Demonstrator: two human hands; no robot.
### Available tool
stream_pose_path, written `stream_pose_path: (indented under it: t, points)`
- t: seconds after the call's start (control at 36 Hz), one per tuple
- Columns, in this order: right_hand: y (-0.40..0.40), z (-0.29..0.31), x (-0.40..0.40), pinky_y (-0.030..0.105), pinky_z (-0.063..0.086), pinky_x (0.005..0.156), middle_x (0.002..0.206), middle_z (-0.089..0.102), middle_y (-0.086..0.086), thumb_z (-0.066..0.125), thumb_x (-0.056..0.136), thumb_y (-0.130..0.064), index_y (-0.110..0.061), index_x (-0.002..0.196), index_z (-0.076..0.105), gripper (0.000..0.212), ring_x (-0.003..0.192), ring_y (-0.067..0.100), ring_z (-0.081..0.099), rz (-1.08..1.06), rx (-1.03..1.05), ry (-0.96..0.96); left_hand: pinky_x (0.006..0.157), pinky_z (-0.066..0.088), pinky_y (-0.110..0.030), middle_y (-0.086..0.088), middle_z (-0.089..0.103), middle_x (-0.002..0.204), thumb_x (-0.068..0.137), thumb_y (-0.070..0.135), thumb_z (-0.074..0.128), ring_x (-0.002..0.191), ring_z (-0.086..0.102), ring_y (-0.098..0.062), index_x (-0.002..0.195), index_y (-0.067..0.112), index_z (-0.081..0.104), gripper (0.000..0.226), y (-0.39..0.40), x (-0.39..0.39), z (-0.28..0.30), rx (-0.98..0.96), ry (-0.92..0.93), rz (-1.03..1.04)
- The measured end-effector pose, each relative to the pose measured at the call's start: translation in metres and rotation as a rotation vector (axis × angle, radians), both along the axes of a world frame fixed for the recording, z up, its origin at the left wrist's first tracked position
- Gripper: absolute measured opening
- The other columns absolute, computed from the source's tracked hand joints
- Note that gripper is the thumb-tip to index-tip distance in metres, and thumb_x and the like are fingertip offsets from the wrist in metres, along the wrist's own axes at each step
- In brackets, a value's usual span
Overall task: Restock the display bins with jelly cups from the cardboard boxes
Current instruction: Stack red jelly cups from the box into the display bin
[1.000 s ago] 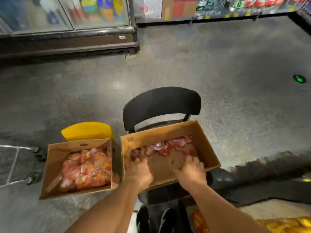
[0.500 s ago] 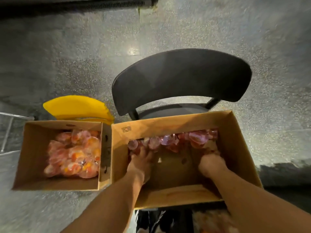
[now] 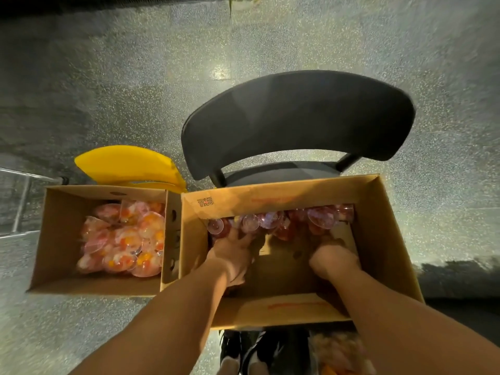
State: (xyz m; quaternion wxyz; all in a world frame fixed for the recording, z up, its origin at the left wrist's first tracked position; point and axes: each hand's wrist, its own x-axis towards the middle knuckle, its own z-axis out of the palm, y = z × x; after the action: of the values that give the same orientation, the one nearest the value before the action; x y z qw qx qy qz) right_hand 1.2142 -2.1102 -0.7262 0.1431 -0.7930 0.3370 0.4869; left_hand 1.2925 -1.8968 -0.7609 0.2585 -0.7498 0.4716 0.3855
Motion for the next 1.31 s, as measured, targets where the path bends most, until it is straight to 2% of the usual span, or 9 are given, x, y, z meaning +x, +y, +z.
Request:
stream_pose_path:
  t: [0.08, 0.22, 0.39, 0.72, 0.92, 0.97, 1.06, 1.19, 1.31]
  points:
    - [0.006, 0.017, 0.004, 0.040, 0.048, 0.093, 0.111, 0.059, 0.009, 0.047, 0.095, -0.032, -0.014, 0.119, 0.062, 0.034, 0.104, 0.028, 0.059, -0.003, 0.013, -0.054, 0.108, 0.038, -0.057, -0.007, 0.016, 0.163, 0.088, 0.067, 0.054, 0.147, 0.010, -0.043, 0.138, 0.034, 0.053, 0.060, 0.002, 0.001, 0.011, -0.073, 0.046, 0.139]
    - [0.012, 0.069, 0.008, 0.044, 0.045, 0.100, 0.138, 0.054, 0.007, 0.046, 0.092, -0.042, -0.034, 0.142, 0.045, 0.051, 0.122, 0.030, 0.055, -0.098, 0.010, -0.266, 0.121, 0.023, -0.055, 0.001, 0.002, 0.167, 0.091, 0.053, 0.060, 0.149, 0.010, -0.040, 0.150, 0.030, 0.040, 0.067, -0.007, 0.000, 0.072, -0.165, 0.062, 0.422]
    - [0.012, 0.162, 0.010, 0.045, 0.042, 0.109, 0.142, 0.044, 0.011, 0.043, 0.104, -0.033, -0.020, 0.140, 0.043, 0.038, 0.129, 0.031, 0.049, -0.162, -0.020, -0.508, 0.115, 0.030, -0.047, 0.003, 0.027, 0.157, 0.090, 0.062, 0.050, 0.142, 0.020, -0.033, 0.135, 0.035, 0.051, 0.053, -0.018, 0.012, 0.170, -0.318, -0.043, 0.465]
    - [0.047, 0.386, -0.054, 0.036, 0.043, 0.104, 0.148, 0.031, 0.005, 0.043, 0.098, -0.004, -0.018, 0.143, 0.043, 0.047, 0.138, 0.028, 0.027, -0.139, -0.265, -0.896, 0.097, 0.046, -0.042, 0.001, 0.044, 0.129, 0.093, 0.053, 0.051, 0.123, 0.037, -0.031, 0.118, 0.032, 0.057, 0.033, -0.054, 0.015, 0.379, -0.661, -0.267, 0.138]
    - [0.113, 0.507, -0.152, 0.024, 0.045, 0.073, 0.138, 0.031, 0.007, 0.064, 0.083, 0.003, -0.015, 0.141, 0.035, 0.067, 0.117, 0.030, 0.052, -0.691, -0.408, -1.192, 0.099, 0.045, -0.041, 0.002, 0.047, 0.119, 0.088, 0.071, 0.053, 0.118, 0.039, -0.029, 0.111, 0.029, 0.062, 0.049, -0.042, -0.054, 0.517, -0.909, -0.266, -0.099]
    - [0.130, 0.534, -0.188, 0.031, 0.045, 0.084, 0.135, 0.039, 0.008, 0.062, 0.083, 0.000, -0.015, 0.138, 0.040, 0.060, 0.119, 0.030, 0.050, -0.789, -0.513, -1.270, 0.095, 0.046, -0.041, 0.003, 0.046, 0.113, 0.087, 0.071, 0.053, 0.114, 0.039, -0.029, 0.101, 0.031, 0.060, 0.044, -0.042, -0.079, 0.546, -0.960, -0.234, -0.128]
    - [0.155, 0.574, -0.245, 0.029, 0.042, 0.075, 0.121, 0.058, 0.007, 0.060, 0.084, -0.012, -0.017, 0.126, 0.052, 0.044, 0.114, 0.031, 0.056, -0.921, -0.656, -1.359, 0.090, 0.044, -0.040, 0.006, 0.043, 0.095, 0.076, 0.075, 0.052, 0.109, 0.049, -0.029, 0.081, 0.031, 0.050, 0.044, -0.047, -0.125, 0.582, -1.055, -0.174, -0.193]
    - [0.197, 0.627, -0.345, 0.035, 0.055, 0.086, 0.112, 0.072, -0.002, 0.071, 0.077, -0.050, -0.031, 0.115, 0.066, 0.043, 0.104, 0.025, 0.068, -1.068, -0.828, -1.385, 0.102, 0.034, -0.035, 0.005, 0.051, 0.121, 0.080, 0.079, 0.044, 0.117, 0.047, -0.023, 0.100, 0.029, 0.063, 0.057, -0.046, -0.235, 0.643, -1.137, -0.101, -0.470]
    - [0.228, 0.652, -0.423, 0.031, 0.048, 0.077, 0.109, 0.073, -0.002, 0.074, 0.071, -0.060, -0.028, 0.117, 0.064, 0.056, 0.104, 0.026, 0.067, -1.230, -0.987, -1.431, 0.100, 0.044, -0.041, 0.002, 0.049, 0.123, 0.084, 0.068, 0.054, 0.118, 0.040, -0.031, 0.091, 0.030, 0.053, 0.039, -0.034, -0.322, 0.679, -1.154, 0.033, -0.509]
